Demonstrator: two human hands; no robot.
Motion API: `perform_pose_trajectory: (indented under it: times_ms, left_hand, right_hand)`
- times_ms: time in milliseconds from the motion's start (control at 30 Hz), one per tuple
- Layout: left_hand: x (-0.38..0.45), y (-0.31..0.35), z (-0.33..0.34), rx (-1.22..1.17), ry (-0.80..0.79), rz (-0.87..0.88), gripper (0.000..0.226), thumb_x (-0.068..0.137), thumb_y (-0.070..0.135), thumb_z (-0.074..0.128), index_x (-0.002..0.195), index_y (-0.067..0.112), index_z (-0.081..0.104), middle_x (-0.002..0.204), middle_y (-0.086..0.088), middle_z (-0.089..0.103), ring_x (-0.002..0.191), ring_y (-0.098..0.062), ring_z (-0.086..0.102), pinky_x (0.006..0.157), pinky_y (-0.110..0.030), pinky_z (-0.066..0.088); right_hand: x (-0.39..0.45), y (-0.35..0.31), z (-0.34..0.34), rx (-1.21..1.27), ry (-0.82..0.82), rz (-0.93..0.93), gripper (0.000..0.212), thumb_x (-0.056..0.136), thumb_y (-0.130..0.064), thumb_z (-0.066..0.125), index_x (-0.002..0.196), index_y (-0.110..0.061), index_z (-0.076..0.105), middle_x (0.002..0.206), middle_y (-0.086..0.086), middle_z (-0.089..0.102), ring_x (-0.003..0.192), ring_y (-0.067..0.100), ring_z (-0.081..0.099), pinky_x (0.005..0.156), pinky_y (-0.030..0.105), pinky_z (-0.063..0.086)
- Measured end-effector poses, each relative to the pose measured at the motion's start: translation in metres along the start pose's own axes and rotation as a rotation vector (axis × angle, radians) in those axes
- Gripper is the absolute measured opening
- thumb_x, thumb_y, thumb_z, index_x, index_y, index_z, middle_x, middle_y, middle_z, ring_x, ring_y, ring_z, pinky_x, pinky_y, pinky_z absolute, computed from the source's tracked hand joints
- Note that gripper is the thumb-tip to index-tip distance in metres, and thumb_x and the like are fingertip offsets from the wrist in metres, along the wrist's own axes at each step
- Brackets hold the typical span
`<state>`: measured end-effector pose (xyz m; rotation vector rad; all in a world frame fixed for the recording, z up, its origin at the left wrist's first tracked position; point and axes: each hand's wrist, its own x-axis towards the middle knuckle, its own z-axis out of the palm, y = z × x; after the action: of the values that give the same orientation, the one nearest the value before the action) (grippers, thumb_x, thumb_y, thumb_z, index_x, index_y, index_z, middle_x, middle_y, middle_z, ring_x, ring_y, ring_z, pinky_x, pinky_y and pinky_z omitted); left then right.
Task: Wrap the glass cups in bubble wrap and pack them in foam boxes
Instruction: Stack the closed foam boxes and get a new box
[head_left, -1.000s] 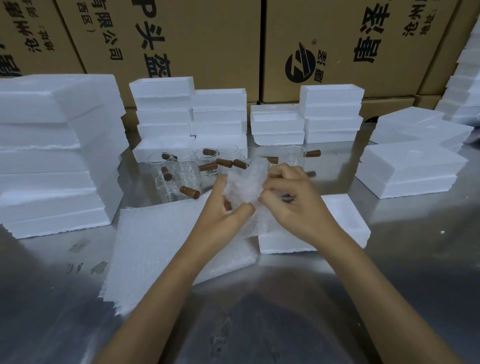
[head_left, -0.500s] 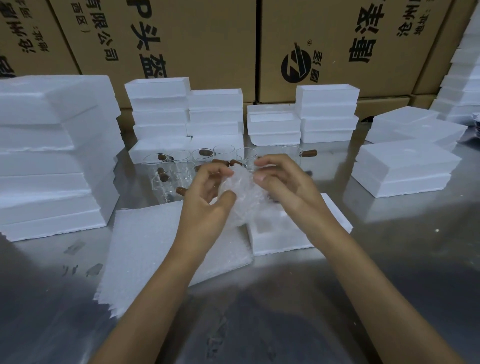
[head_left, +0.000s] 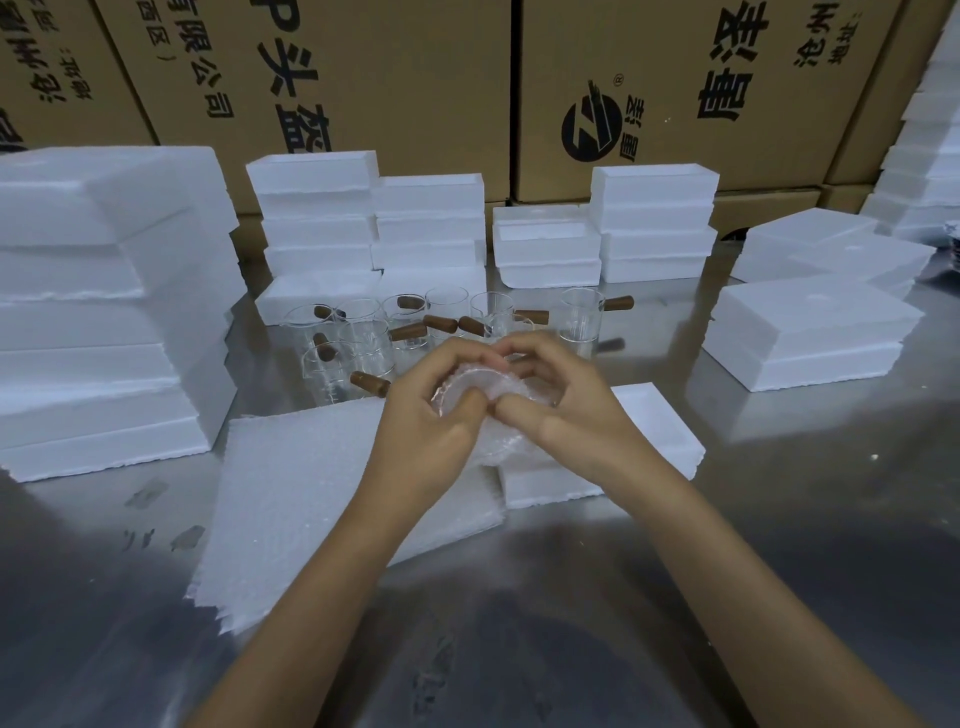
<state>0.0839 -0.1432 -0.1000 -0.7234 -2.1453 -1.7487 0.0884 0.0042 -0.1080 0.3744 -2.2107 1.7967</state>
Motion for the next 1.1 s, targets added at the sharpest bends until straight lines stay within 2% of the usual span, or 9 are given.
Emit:
perform_pose_trajectory:
  times_ms: [67, 133, 267, 367, 467, 567, 767, 900, 1100]
  left_hand:
    - [0.001, -0.003, -0.002, 0.006, 0.083, -0.042, 0.038, 0.081, -0.021, 0.047, 0.095, 0.007, 0.069, 0.092, 0.007, 0.071, 0.093, 0.0, 0.064, 0.083, -0.009, 0.046]
    - [0.003, -0.008, -0.005, -0.022, 0.188, -0.12, 0.042, 0.08, -0.021, 0.044, 0.094, 0.009, 0.069, 0.092, 0.007, 0.071, 0.092, -0.001, 0.064, 0.084, -0.018, 0.051]
    - [0.004, -0.011, -0.012, -0.102, 0.311, -0.256, 0.036, 0.088, -0.007, 0.048, 0.09, 0.022, 0.071, 0.092, 0.011, 0.072, 0.088, 0.001, 0.065, 0.085, -0.032, 0.053]
    - [0.003, -0.008, -0.013, -0.23, 0.197, -0.23, 0.025, 0.088, 0.019, 0.054, 0.103, 0.03, 0.071, 0.105, 0.013, 0.07, 0.099, -0.001, 0.065, 0.087, -0.031, 0.051]
    - [0.001, -0.01, -0.005, -0.338, -0.013, -0.166, 0.048, 0.081, 0.022, 0.061, 0.127, 0.034, 0.056, 0.122, 0.01, 0.065, 0.117, -0.011, 0.061, 0.096, -0.035, 0.052]
    - [-0.006, -0.016, 0.009, -0.171, -0.137, -0.089, 0.06, 0.087, 0.007, 0.069, 0.135, 0.035, 0.046, 0.126, 0.022, 0.06, 0.119, -0.003, 0.059, 0.096, -0.02, 0.05]
    - [-0.013, -0.03, 0.021, 0.169, -0.172, -0.117, 0.048, 0.089, 0.03, 0.073, 0.127, 0.047, 0.05, 0.129, 0.025, 0.057, 0.122, 0.002, 0.051, 0.102, -0.022, 0.042]
    - [-0.017, -0.038, 0.023, 0.405, -0.255, -0.13, 0.041, 0.09, 0.036, 0.066, 0.127, 0.045, 0.05, 0.132, 0.025, 0.049, 0.128, -0.002, 0.044, 0.095, -0.009, 0.028]
    - [-0.02, -0.043, 0.023, 0.502, -0.263, -0.079, 0.04, 0.097, 0.036, 0.053, 0.136, 0.041, 0.044, 0.145, 0.019, 0.043, 0.12, 0.009, 0.034, 0.101, -0.016, 0.023]
  right_hand:
    - [-0.002, -0.003, -0.001, 0.025, -0.086, 0.029, 0.037, 0.077, -0.03, 0.072, 0.112, -0.036, 0.061, 0.115, -0.012, 0.064, 0.111, 0.004, 0.059, 0.074, 0.018, 0.054]
    - [-0.006, -0.005, 0.0, -0.036, -0.157, 0.015, 0.045, 0.078, -0.039, 0.078, 0.118, -0.038, 0.057, 0.116, -0.021, 0.061, 0.112, -0.001, 0.058, 0.079, 0.013, 0.051]
    - [-0.01, -0.011, 0.008, -0.255, -0.08, -0.109, 0.046, 0.075, -0.049, 0.081, 0.113, -0.045, 0.053, 0.109, -0.035, 0.057, 0.103, -0.015, 0.054, 0.075, 0.002, 0.042]
    - [-0.006, -0.012, 0.004, -0.195, 0.003, -0.123, 0.042, 0.077, -0.04, 0.081, 0.112, -0.034, 0.057, 0.101, -0.023, 0.065, 0.095, -0.011, 0.06, 0.074, 0.003, 0.043]
    - [0.0, -0.015, -0.015, -0.065, 0.098, -0.077, 0.037, 0.079, -0.024, 0.082, 0.111, -0.019, 0.064, 0.103, -0.009, 0.068, 0.091, -0.003, 0.063, 0.076, 0.011, 0.048]
    - [0.003, -0.017, -0.049, 0.035, 0.068, 0.042, 0.036, 0.075, -0.02, 0.083, 0.108, -0.019, 0.067, 0.104, -0.007, 0.069, 0.092, 0.006, 0.065, 0.069, 0.019, 0.053]
    - [0.001, -0.002, -0.077, -0.066, -0.087, 0.231, 0.035, 0.077, -0.019, 0.082, 0.108, -0.026, 0.067, 0.114, -0.004, 0.065, 0.097, 0.012, 0.064, 0.069, 0.023, 0.053]
    - [-0.001, 0.009, -0.076, -0.21, -0.204, 0.383, 0.033, 0.077, -0.035, 0.081, 0.103, -0.037, 0.062, 0.099, -0.008, 0.063, 0.074, 0.003, 0.062, 0.058, 0.014, 0.048]
    - [0.002, 0.015, -0.074, -0.181, -0.18, 0.387, 0.034, 0.072, -0.034, 0.083, 0.099, -0.038, 0.062, 0.099, -0.002, 0.067, 0.075, 0.002, 0.061, 0.068, 0.02, 0.053]
